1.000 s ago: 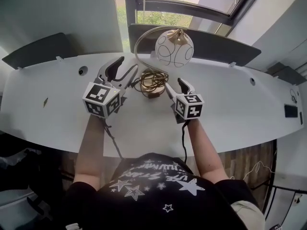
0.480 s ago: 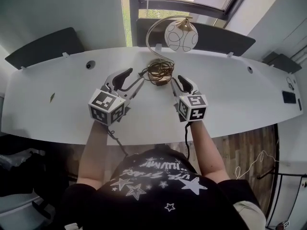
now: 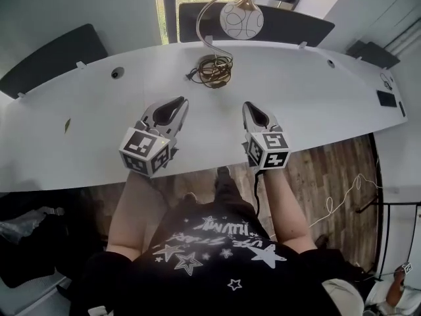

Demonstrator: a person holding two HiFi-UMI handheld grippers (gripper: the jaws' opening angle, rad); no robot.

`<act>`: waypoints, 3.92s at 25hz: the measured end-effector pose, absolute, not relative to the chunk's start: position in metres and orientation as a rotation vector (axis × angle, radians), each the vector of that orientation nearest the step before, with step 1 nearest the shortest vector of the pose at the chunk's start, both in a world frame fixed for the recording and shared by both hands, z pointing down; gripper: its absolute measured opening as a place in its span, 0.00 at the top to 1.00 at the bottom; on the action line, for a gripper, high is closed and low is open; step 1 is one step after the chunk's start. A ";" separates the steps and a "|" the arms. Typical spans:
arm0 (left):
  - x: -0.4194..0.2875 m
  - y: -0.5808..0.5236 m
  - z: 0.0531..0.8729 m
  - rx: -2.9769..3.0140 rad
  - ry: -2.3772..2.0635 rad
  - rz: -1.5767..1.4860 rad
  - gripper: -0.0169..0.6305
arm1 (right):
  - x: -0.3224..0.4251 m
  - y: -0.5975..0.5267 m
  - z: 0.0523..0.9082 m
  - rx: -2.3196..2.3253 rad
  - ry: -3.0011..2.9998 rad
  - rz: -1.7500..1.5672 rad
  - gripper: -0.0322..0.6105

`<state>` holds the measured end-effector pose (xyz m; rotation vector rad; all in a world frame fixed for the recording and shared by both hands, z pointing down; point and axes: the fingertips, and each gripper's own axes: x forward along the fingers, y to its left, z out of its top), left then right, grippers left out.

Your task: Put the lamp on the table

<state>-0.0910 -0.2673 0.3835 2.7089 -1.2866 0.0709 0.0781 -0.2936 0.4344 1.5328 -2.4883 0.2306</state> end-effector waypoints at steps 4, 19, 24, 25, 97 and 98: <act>-0.088 -0.244 0.385 2.720 -1.221 0.031 0.95 | 0.077 -0.262 0.437 1.550 -2.459 0.190 0.95; -0.058 -0.200 0.372 2.705 -1.307 -0.051 0.96 | 0.100 -0.205 0.436 1.488 -2.502 0.244 0.95; -0.036 -0.165 0.392 2.699 -1.356 0.098 0.96 | 0.116 -0.175 0.456 1.478 -2.513 0.359 0.95; -0.033 -0.157 0.397 2.686 -1.366 0.123 0.96 | 0.120 -0.168 0.461 1.473 -2.519 0.379 0.95; -0.175 0.016 0.394 2.752 -1.152 0.003 0.96 | -0.009 0.023 0.447 1.771 -2.293 0.376 0.95; -0.177 0.018 0.394 2.752 -1.149 0.002 0.96 | -0.011 0.026 0.447 1.773 -2.292 0.379 0.95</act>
